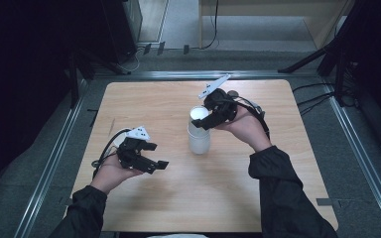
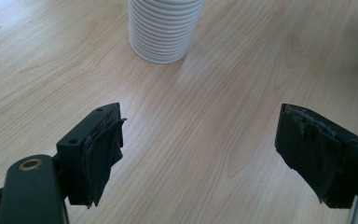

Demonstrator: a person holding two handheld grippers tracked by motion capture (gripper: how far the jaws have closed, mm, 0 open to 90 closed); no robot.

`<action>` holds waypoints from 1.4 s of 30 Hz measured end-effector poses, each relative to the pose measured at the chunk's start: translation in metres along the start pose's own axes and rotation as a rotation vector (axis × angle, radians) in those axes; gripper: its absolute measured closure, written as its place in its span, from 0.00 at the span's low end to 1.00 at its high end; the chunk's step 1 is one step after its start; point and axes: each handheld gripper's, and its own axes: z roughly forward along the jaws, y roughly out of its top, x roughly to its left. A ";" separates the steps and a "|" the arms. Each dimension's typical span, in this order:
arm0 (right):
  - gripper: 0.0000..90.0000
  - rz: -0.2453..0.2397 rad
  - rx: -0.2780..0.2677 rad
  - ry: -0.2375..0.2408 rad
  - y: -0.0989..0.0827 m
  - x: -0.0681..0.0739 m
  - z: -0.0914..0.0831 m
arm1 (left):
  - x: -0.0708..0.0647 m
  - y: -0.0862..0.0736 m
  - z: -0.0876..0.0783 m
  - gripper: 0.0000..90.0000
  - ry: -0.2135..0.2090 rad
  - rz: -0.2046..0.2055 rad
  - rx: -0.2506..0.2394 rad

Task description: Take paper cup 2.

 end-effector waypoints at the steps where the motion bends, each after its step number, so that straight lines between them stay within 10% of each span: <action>1: 0.39 -0.001 -0.005 -0.002 0.000 0.000 -0.001 | 0.000 0.000 0.000 0.17 -0.001 0.000 0.002; 42: 0.39 -0.060 -0.211 0.018 0.019 0.030 -0.083 | -0.002 0.001 0.001 0.17 -0.034 0.023 -0.013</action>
